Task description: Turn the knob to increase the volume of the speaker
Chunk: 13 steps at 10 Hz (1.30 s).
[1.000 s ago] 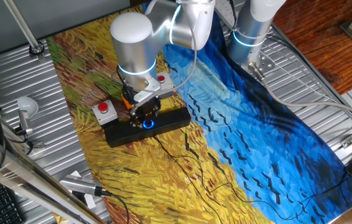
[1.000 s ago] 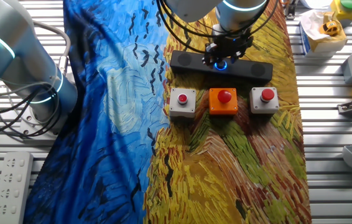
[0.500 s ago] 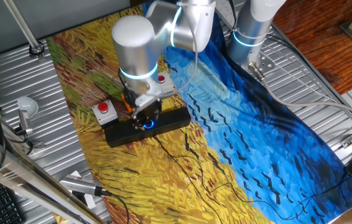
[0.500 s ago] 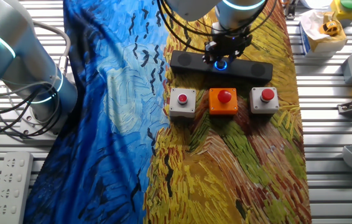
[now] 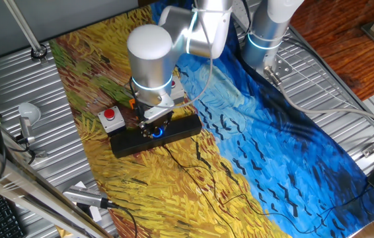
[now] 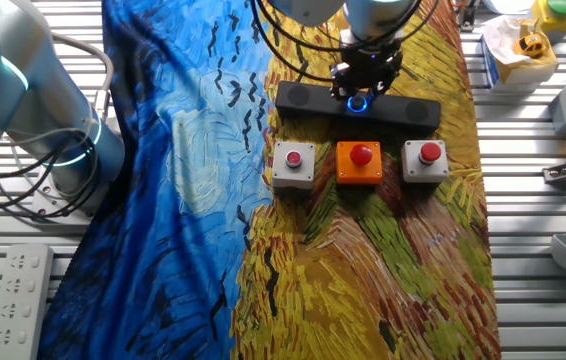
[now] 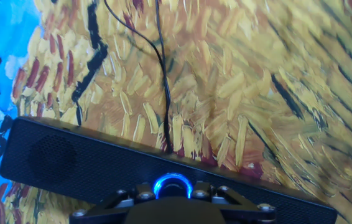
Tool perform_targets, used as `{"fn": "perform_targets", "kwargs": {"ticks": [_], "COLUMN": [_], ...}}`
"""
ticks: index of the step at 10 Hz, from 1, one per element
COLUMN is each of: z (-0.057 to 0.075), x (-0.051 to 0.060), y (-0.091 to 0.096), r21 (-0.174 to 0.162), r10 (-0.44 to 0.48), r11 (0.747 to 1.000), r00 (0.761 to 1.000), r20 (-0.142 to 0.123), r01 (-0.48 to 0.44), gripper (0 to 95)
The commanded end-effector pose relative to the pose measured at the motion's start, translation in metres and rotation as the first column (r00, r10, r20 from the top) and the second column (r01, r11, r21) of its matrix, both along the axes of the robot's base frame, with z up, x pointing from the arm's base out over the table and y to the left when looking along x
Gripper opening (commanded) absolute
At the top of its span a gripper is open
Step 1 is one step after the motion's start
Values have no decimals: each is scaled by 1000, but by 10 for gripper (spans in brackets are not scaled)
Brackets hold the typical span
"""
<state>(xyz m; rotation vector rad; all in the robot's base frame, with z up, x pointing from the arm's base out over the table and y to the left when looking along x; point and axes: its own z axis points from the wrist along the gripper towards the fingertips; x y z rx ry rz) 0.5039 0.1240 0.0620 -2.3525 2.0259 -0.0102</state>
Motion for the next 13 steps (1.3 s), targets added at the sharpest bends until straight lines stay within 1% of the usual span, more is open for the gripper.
{"fn": "perform_targets", "kwargs": {"ticks": [1,5,7,8,9,10,12,13], "z": [2,3,3,3,2,2,2,2], "x": [-2,-3,-3,-3,-3,-3,-3,-3], "y": [-3,-5,-5,-5,-5,-6,-6,-6], "r21": [1,3,1,0,3,6,8,8], "r10": [-7,-14,-23,-29,-47,-72,-164,-222], "r11": [1000,1000,1000,1000,999,997,986,975], "r00": [1000,1000,999,999,998,997,986,975], "r20": [14,17,25,29,31,31,33,32], "r01": [7,13,23,29,47,72,164,222], "gripper": [380,380,380,190,190,0,0,0]}}
